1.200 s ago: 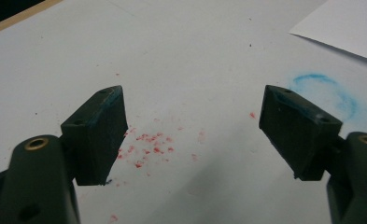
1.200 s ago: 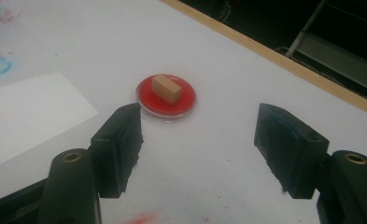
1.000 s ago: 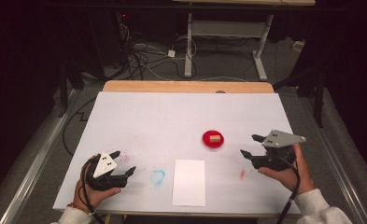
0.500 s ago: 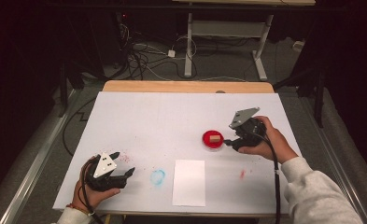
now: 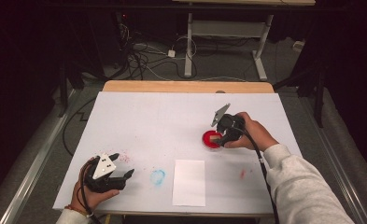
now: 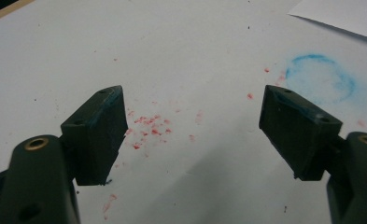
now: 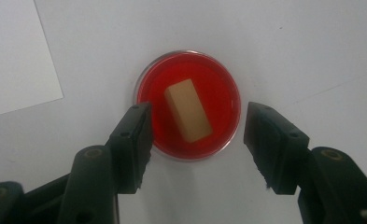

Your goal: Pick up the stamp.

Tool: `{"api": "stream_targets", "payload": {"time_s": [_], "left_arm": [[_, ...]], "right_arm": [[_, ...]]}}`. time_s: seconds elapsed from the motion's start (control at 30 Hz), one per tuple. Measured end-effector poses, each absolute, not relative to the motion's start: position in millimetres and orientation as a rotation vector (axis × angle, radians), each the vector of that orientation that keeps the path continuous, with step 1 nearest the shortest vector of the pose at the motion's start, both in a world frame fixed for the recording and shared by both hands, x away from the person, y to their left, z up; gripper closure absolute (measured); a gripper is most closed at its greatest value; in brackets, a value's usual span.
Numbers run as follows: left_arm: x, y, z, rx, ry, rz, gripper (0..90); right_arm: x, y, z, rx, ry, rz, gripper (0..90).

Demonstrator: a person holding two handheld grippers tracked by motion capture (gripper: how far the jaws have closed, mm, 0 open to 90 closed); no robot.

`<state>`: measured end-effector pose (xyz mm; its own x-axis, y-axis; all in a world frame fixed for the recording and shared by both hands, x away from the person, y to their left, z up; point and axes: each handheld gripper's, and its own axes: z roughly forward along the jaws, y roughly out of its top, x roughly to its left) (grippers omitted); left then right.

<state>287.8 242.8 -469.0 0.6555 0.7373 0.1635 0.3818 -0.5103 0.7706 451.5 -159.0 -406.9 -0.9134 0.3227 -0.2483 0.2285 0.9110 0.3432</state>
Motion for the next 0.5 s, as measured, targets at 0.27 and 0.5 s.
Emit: {"api": "stream_targets", "payload": {"time_s": [0.27,0.5], "left_arm": [[287,241,-469,2.159,0.840,0.611,22.6],[288,243,-470,2.156,0.838,0.596,22.6]], "right_arm": [[459,-147,-416,0.352,2.829,0.364,51.1],[462,-140,-419,0.311,2.840,0.315,64.6]]}}
